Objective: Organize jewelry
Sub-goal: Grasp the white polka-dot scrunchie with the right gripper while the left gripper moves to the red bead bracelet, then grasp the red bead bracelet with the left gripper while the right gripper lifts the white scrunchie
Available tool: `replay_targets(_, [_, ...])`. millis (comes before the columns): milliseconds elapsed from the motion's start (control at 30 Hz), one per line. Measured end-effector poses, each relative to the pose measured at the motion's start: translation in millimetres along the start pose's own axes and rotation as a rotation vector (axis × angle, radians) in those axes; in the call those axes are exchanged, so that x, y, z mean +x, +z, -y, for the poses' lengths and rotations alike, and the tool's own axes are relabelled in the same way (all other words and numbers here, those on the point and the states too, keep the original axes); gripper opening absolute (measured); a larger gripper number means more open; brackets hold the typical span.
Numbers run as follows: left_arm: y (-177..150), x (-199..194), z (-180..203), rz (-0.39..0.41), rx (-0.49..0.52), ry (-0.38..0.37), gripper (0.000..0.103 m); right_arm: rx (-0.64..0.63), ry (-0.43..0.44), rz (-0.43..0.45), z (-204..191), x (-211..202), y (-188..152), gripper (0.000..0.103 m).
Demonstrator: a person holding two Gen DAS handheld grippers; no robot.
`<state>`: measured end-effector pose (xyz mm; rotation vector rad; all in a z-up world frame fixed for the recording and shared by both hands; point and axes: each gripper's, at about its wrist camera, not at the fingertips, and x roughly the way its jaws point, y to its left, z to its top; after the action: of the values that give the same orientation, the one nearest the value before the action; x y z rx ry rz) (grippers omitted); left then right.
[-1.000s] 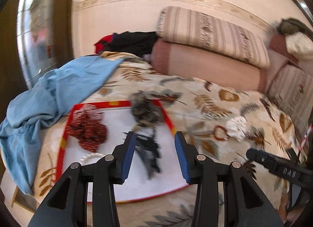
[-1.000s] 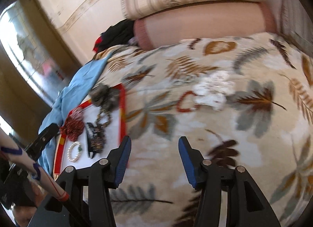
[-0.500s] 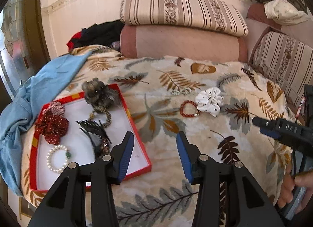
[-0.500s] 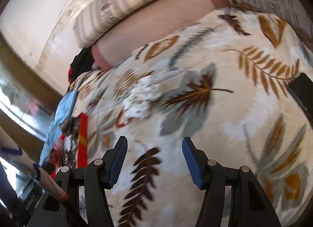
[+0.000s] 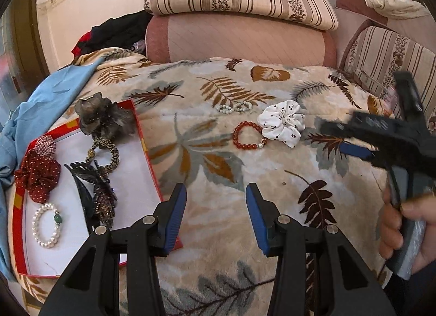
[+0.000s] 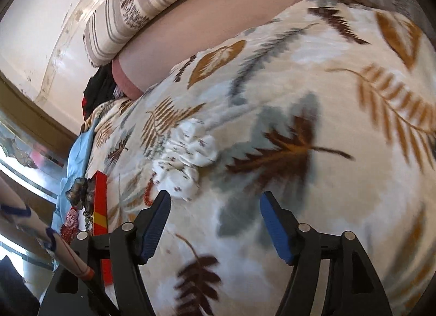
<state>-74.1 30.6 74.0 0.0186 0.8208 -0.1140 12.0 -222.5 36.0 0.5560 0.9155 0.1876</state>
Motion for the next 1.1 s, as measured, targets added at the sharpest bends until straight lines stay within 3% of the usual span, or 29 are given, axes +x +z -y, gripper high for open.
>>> replay_targets(300, [7.0,5.1,-17.0,0.007,-0.026,-0.009,0.044,0.013,-0.061,-0.09,-46.8,74.9,32.0,0.083])
replay_targets(400, [9.2,7.0,-23.1,0.004,-0.039,-0.01,0.045,-0.053,-0.145,-0.106,-59.4,96.0,35.4,0.083])
replay_targets(433, [9.6,7.2,-23.8,0.004,-0.04,-0.01,0.045,-0.083,-0.164,-0.093,-62.0,97.6,35.8,0.08])
replay_targets(500, [11.1,9.0,-24.3,0.004,-0.039,-0.012,0.046,-0.125,-0.211,-0.081,-61.3,96.3,36.6,0.041])
replay_targets(600, [13.9,14.7,-20.1,-0.005,-0.032,-0.026,0.047,-0.046,-0.134,-0.077,-33.3,83.1,40.6,0.023])
replay_targets(833, [32.7,51.8,0.6,-0.077,-0.045,-0.113,0.047,-0.019,-0.101,-0.028,-2.0,23.3,25.3,0.022])
replay_targets(967, [53.5,94.3,9.3,-0.14,-0.061,-0.09,0.047,-0.019,-0.071,0.012,15.6,-5.5,7.0,0.022])
replay_targets(1100, [67.9,135.0,8.1,-0.199,-0.09,-0.051,0.042,0.022,-0.042,0.006,34.2,0.6,2.5,0.022])
